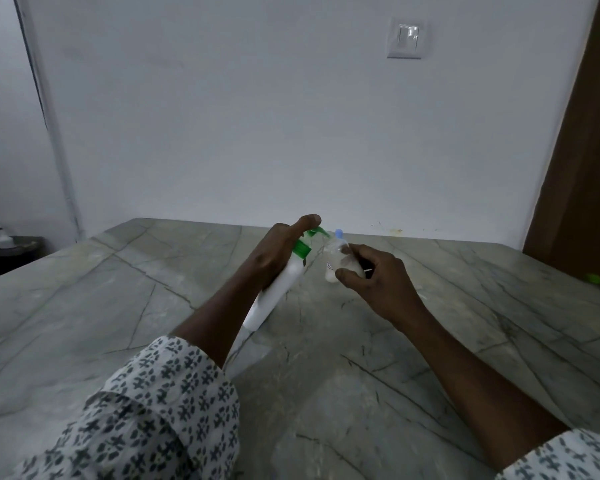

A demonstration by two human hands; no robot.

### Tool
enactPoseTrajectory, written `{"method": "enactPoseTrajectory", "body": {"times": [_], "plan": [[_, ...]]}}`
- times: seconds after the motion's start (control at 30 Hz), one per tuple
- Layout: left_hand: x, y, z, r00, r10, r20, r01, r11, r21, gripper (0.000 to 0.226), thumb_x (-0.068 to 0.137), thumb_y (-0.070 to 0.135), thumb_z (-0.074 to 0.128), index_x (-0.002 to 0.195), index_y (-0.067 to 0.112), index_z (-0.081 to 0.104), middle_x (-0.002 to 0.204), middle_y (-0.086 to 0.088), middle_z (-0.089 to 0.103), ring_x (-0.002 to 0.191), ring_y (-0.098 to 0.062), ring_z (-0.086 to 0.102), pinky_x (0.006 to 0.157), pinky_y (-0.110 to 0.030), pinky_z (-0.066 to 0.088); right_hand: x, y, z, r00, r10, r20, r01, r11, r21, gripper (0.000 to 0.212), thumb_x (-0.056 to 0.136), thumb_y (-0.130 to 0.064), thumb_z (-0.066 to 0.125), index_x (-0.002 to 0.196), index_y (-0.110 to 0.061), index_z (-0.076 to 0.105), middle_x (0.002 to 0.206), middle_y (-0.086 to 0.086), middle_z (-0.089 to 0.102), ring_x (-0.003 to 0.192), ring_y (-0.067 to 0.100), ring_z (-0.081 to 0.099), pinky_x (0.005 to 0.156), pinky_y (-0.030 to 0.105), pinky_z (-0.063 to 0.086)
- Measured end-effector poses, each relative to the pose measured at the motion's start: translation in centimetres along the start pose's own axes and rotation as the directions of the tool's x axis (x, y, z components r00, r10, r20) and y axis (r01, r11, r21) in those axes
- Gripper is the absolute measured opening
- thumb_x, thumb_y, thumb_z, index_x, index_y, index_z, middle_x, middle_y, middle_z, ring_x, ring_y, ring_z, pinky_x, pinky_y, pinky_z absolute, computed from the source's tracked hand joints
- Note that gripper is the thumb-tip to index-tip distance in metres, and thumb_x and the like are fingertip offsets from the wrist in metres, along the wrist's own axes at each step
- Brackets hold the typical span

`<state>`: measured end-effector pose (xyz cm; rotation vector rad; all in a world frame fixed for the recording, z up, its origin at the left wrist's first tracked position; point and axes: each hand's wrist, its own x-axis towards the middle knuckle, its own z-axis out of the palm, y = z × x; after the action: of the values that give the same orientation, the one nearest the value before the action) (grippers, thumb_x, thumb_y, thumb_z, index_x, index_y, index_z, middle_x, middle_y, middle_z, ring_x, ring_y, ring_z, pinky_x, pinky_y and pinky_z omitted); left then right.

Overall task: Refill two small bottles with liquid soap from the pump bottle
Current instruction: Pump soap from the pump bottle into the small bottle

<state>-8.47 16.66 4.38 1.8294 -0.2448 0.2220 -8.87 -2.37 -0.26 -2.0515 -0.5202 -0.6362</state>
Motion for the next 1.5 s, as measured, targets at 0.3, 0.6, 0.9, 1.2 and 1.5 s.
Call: {"method": "enactPoseTrajectory", "body": {"times": [0.3,0.6,0.9,1.2,1.5], "plan": [[0.37,-0.3,-0.1,1.0,-0.016,-0.005,0.016,1.0,-0.011,0.038,0.095,0.041,0.051,0.079,0.01,0.066,0.067,-0.01,0.063,0.062,-0.025,0.057,0.068,-0.034,0.045,-0.25,0.19,0.28,1.0,0.003,0.03,-0.003,1.0,-0.011,0.047,0.079,-0.024,0.076,0.125,-0.018,0.065,0.114,-0.001,0.071,0.091,0.006,0.065,0.072,0.003,0.046],[0.37,-0.27,-0.09,1.0,0.017,0.003,-0.018,0.999,0.031,0.065,0.078,0.068,0.055,0.076,0.005,0.072,0.064,-0.01,0.067,0.052,-0.017,0.059,0.067,-0.031,0.048,-0.05,0.12,0.24,0.999,0.036,0.004,-0.036,0.999,0.036,0.046,0.081,-0.025,0.074,0.126,-0.016,0.064,0.115,0.001,0.07,0.095,0.01,0.067,0.071,0.005,0.047],[0.15,-0.17,-0.07,1.0,0.01,0.008,-0.01,0.999,-0.04,0.042,0.094,0.044,0.053,0.072,0.012,0.068,0.063,-0.014,0.061,0.054,-0.024,0.054,0.06,-0.029,0.044,-0.24,-0.13,0.13,0.999,0.04,0.009,-0.04,0.997,0.062,0.043,0.081,-0.023,0.073,0.124,-0.02,0.066,0.109,-0.002,0.073,0.09,0.007,0.068,0.071,0.007,0.049],[0.25,-0.54,0.25,0.999,0.044,-0.015,-0.043,0.999,0.008,0.051,0.085,0.059,0.051,0.078,0.013,0.071,0.063,-0.008,0.066,0.054,-0.018,0.06,0.064,-0.03,0.048,-0.27,0.04,0.11,0.999,0.044,-0.003,-0.044,0.998,0.039,0.043,0.081,-0.023,0.074,0.123,-0.021,0.066,0.105,-0.004,0.072,0.09,0.009,0.067,0.069,0.006,0.046],[0.14,-0.51,0.35,0.996,0.059,-0.06,-0.06,0.998,-0.025,0.04,0.096,0.045,0.051,0.074,0.018,0.069,0.061,-0.008,0.065,0.056,-0.022,0.058,0.067,-0.035,0.046,-0.23,0.08,0.0,1.0,0.03,0.001,-0.03,0.998,0.054,0.044,0.081,-0.021,0.074,0.124,-0.02,0.066,0.111,-0.001,0.072,0.089,0.007,0.066,0.068,0.002,0.045]]}}
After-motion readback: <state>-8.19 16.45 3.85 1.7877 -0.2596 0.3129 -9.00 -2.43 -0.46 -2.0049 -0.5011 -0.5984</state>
